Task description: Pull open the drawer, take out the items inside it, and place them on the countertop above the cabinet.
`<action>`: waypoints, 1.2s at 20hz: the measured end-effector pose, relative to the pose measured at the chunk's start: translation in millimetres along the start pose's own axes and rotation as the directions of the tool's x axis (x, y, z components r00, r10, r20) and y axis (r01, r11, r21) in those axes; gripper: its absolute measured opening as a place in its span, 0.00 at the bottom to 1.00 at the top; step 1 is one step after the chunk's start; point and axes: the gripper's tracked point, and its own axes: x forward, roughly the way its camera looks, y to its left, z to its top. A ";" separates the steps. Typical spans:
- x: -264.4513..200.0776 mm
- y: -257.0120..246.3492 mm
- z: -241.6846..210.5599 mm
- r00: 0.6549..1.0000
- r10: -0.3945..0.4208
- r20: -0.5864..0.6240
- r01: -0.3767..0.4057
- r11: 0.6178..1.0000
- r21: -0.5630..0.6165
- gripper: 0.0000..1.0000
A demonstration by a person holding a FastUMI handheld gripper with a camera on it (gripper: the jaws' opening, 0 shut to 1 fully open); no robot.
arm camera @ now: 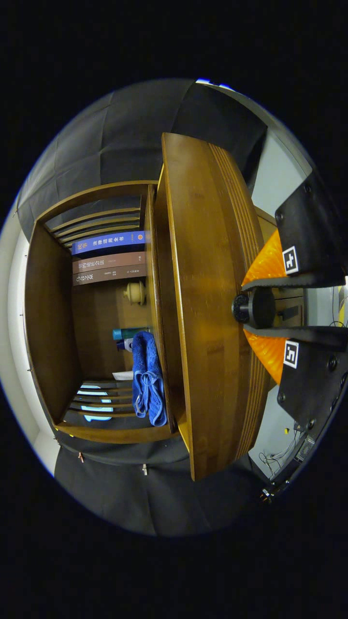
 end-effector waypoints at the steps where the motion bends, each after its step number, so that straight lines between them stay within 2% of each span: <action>1: -5.4 0.1 -1.9 1.000 0.002 -0.001 -0.002 1.000 -0.002 0.35; 9: -38.2 -5.1 -17.8 0.999 0.009 -0.034 -0.009 1.000 0.004 0.35; 18: -40.5 -5.9 -20.4 0.999 0.016 -0.033 -0.016 1.000 -0.022 0.35; 21: -43.8 -6.6 -21.7 0.998 0.023 -0.057 -0.025 0.999 -0.037 0.46; 24: -57.5 -13.8 -10.1 0.998 0.022 -0.062 -0.025 0.998 -0.057 0.98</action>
